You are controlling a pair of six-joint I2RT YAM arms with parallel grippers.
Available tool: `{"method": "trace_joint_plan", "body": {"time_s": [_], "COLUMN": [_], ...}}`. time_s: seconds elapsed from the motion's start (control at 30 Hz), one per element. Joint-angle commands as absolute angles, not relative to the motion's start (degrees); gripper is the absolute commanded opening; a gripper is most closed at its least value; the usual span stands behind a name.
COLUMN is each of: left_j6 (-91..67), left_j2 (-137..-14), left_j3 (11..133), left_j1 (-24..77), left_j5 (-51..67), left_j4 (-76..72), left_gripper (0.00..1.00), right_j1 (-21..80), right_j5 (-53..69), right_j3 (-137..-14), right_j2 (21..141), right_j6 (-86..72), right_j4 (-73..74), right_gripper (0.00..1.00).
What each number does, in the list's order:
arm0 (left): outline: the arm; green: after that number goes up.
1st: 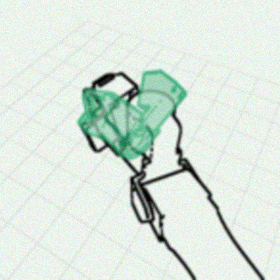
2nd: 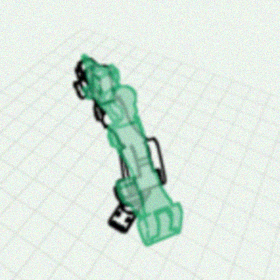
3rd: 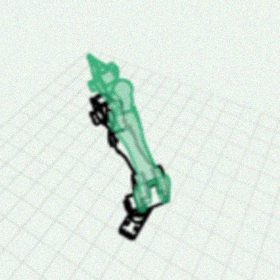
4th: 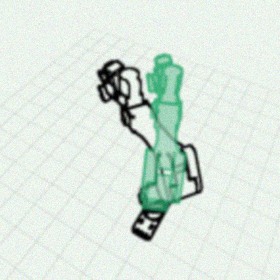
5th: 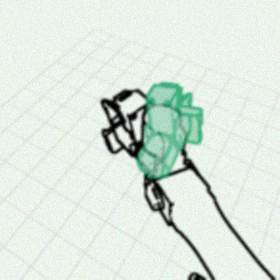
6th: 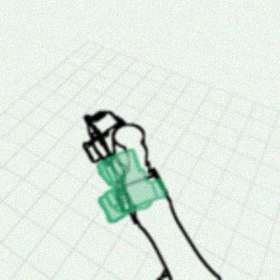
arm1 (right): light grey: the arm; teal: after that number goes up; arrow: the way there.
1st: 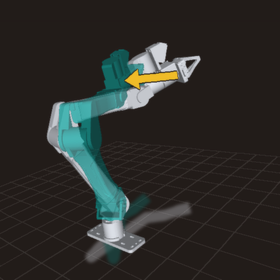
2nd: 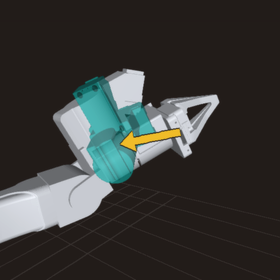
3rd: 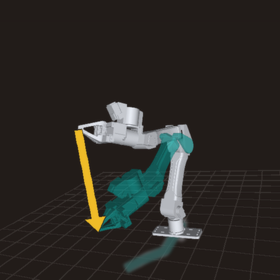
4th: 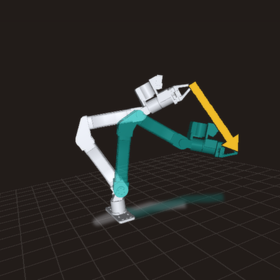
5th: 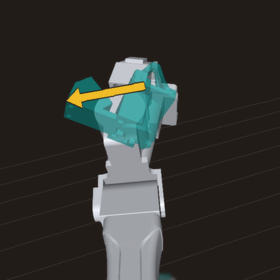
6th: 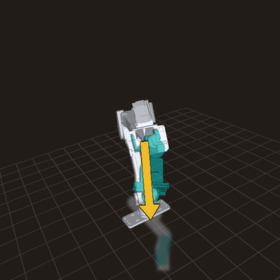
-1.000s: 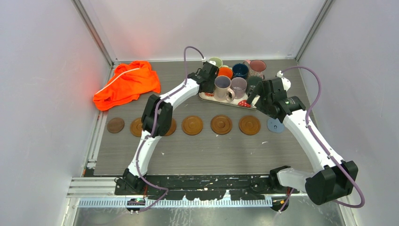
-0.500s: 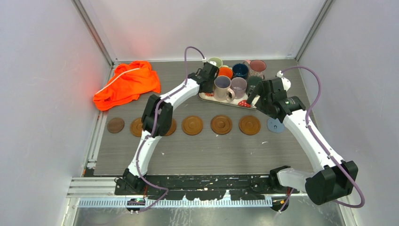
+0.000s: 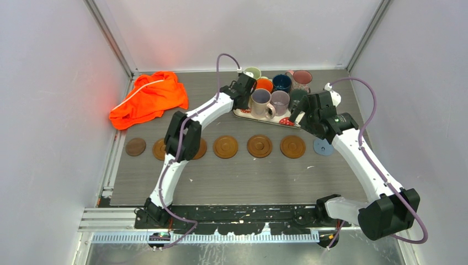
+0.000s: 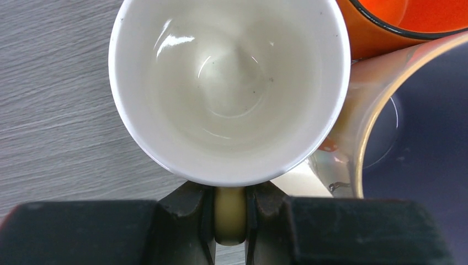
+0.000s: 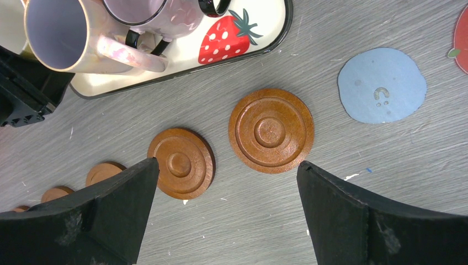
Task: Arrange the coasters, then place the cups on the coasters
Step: Pick up the cup from the tray.
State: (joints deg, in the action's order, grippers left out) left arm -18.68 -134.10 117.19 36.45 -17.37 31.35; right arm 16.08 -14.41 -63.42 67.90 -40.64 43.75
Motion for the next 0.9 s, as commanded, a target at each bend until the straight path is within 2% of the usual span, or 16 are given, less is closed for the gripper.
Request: {"method": "trace_joint_plan", "body": {"time_s": [0.0, 0.47, 0.87], "left_j6": [-17.05, -20.03, -28.1], "left_j2": [-125.75, -115.06, -97.79], "left_j3": [117.2, 108.14, 89.02], "left_j1": [36.48, 36.35, 33.05], "left_j5": [-21.7, -25.56, -33.78], "left_j4": [27.12, 27.21, 30.24], "left_gripper": [0.0, 0.0, 0.0], "right_j1": [16.4, 16.41, 17.15], "right_j5": [-14.52, -14.06, -11.47], "right_j3": [-63.98, -63.57, -62.84], "right_j2": [68.03, 67.84, 68.72], "right_j6": [-39.56, -38.92, -38.0], "right_j4": [42.1, 41.52, 39.9], "right_gripper": [1.0, 1.0, 1.0]}}
